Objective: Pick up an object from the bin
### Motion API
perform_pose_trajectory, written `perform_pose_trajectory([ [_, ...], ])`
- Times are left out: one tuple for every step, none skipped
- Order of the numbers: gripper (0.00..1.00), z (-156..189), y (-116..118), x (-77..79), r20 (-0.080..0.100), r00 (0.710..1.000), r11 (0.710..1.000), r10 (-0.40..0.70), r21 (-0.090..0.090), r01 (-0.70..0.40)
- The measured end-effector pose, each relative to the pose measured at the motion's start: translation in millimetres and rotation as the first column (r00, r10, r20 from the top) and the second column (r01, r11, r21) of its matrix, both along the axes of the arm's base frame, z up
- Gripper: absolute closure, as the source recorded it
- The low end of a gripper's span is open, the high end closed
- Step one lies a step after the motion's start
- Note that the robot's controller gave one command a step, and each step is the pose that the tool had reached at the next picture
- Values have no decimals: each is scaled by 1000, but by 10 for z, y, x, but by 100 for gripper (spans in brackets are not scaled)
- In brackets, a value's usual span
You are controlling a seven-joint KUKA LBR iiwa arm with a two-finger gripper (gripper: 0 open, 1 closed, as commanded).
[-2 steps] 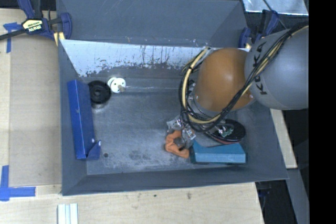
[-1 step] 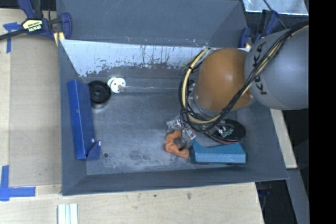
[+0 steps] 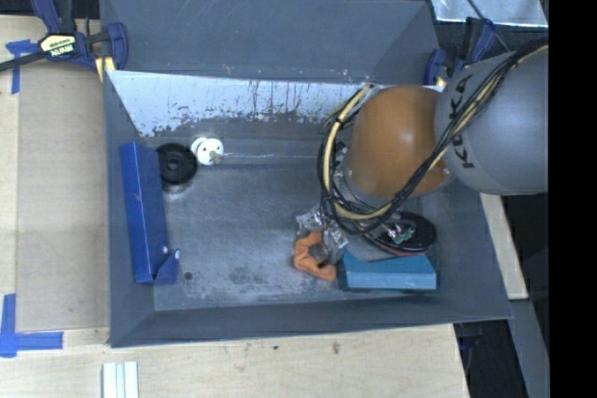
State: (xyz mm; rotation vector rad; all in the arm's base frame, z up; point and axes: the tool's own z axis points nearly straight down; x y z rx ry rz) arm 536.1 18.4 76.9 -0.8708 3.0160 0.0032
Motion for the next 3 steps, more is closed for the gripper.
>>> perform_pose_trajectory([
  [100, 0, 0, 0, 0, 1000, 1000, 0, 0, 0],
  [100, 0, 0, 0, 0, 1000, 1000, 0, 0, 0],
  [100, 0, 0, 0, 0, 1000, 1000, 0, 0, 0],
])
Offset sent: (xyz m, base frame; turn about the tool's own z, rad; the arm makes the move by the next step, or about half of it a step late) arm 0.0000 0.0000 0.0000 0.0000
